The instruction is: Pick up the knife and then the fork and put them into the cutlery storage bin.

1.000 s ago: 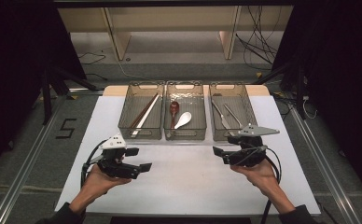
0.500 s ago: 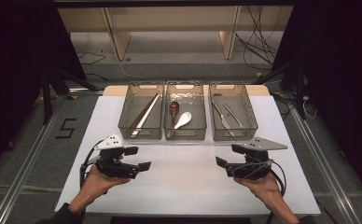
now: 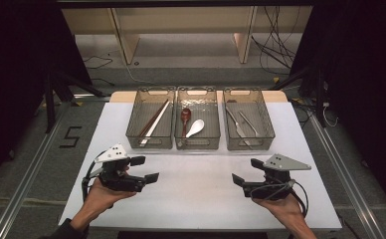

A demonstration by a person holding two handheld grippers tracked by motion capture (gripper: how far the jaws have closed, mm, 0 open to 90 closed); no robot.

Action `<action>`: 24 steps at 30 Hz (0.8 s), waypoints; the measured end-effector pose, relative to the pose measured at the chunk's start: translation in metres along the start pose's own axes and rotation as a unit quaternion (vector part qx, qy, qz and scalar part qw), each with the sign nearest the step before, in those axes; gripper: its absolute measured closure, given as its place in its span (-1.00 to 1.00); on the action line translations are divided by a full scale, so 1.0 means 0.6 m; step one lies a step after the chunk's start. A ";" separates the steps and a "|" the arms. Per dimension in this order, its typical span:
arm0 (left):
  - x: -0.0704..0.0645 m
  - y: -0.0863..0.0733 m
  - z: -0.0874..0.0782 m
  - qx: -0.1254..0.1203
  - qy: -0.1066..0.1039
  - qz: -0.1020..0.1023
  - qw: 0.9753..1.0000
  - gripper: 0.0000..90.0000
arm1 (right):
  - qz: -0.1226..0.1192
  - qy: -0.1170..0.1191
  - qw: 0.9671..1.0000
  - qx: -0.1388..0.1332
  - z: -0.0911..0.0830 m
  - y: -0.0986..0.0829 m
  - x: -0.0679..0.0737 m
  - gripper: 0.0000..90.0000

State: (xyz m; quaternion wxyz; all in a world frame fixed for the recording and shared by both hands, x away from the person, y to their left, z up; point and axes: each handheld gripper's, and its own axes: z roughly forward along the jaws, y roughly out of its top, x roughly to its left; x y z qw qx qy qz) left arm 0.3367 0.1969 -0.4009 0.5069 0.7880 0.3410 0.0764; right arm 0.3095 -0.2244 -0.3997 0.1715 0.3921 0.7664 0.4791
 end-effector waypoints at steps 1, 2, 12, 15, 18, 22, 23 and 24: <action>0.000 0.000 -0.001 -0.003 0.000 -0.001 1.000 -0.62 | -0.005 -0.002 1.000 0.000 -0.001 0.000 0.001 -0.62; 0.000 0.000 -0.001 -0.004 -0.002 0.001 1.000 -0.62 | -0.006 -0.003 1.000 -0.001 -0.002 0.000 0.002 -0.63; -0.001 0.000 -0.001 -0.010 0.000 0.002 1.000 -0.62 | 0.001 -0.006 1.000 -0.001 -0.004 -0.001 -0.003 -0.63; -0.001 0.001 -0.001 -0.011 -0.001 0.002 1.000 -0.62 | -0.001 -0.007 1.000 -0.001 -0.003 -0.001 -0.002 -0.63; -0.002 0.000 0.000 -0.008 -0.002 0.003 1.000 -0.62 | -0.002 -0.008 1.000 -0.002 -0.003 -0.001 -0.002 -0.63; -0.002 0.000 0.000 -0.007 -0.002 0.003 1.000 -0.62 | 0.000 -0.007 1.000 -0.002 -0.003 0.000 -0.002 -0.63; -0.002 0.000 0.000 -0.007 -0.002 0.003 1.000 -0.62 | 0.000 -0.008 1.000 -0.002 -0.003 0.000 -0.002 -0.63; -0.002 0.000 0.000 -0.008 -0.003 0.002 1.000 -0.62 | 0.000 -0.008 1.000 -0.002 -0.003 0.000 -0.002 -0.63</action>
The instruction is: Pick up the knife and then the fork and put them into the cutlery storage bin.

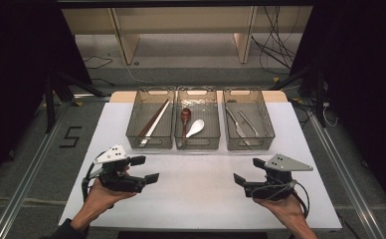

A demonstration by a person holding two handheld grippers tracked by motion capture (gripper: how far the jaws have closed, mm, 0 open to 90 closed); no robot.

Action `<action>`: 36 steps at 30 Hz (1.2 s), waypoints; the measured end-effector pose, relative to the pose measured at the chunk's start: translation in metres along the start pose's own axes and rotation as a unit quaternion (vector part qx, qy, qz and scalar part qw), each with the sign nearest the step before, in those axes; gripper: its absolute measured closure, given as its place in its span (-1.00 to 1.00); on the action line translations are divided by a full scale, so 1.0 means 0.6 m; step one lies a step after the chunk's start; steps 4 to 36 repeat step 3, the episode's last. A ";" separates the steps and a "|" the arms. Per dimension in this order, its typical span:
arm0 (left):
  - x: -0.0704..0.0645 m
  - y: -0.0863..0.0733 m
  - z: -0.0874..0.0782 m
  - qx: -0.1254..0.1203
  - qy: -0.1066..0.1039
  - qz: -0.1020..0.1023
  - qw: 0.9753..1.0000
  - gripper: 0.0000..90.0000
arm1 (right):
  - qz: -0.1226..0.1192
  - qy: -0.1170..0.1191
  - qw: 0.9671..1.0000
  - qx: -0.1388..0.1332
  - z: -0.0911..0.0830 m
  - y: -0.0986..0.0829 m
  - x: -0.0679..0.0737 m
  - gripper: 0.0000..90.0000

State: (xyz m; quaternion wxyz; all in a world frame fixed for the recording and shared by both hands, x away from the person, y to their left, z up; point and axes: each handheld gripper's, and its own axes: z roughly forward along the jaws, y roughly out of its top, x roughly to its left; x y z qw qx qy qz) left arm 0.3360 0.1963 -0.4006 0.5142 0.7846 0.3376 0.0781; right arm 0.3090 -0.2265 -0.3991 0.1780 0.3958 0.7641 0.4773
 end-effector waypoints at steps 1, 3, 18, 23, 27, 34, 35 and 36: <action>0.000 0.000 0.000 0.000 0.000 0.000 1.000 -0.62 | 0.000 0.000 1.000 0.000 0.000 0.000 0.000 -0.63; 0.000 0.000 0.000 0.001 0.000 0.000 1.000 -0.62 | 0.000 0.001 1.000 0.000 0.000 0.000 0.000 -0.63; 0.000 0.000 0.000 0.001 0.000 0.000 1.000 -0.62 | 0.000 0.001 1.000 0.000 0.000 0.000 0.000 -0.63; 0.000 0.000 0.000 0.001 0.000 0.000 1.000 -0.62 | 0.000 0.001 1.000 0.000 0.000 0.000 0.000 -0.63; 0.000 0.000 0.000 0.001 0.000 0.000 1.000 -0.62 | 0.000 0.001 1.000 0.000 0.000 0.000 0.000 -0.63; 0.000 0.000 0.000 0.001 0.000 0.000 1.000 -0.62 | 0.000 0.001 1.000 0.000 0.000 0.000 0.000 -0.63; 0.000 0.000 0.000 0.001 0.000 0.000 1.000 -0.62 | 0.000 0.001 1.000 0.000 0.000 0.000 0.000 -0.63; 0.000 0.000 0.000 0.001 0.000 0.000 1.000 -0.62 | 0.000 0.001 1.000 0.000 0.000 0.000 0.000 -0.63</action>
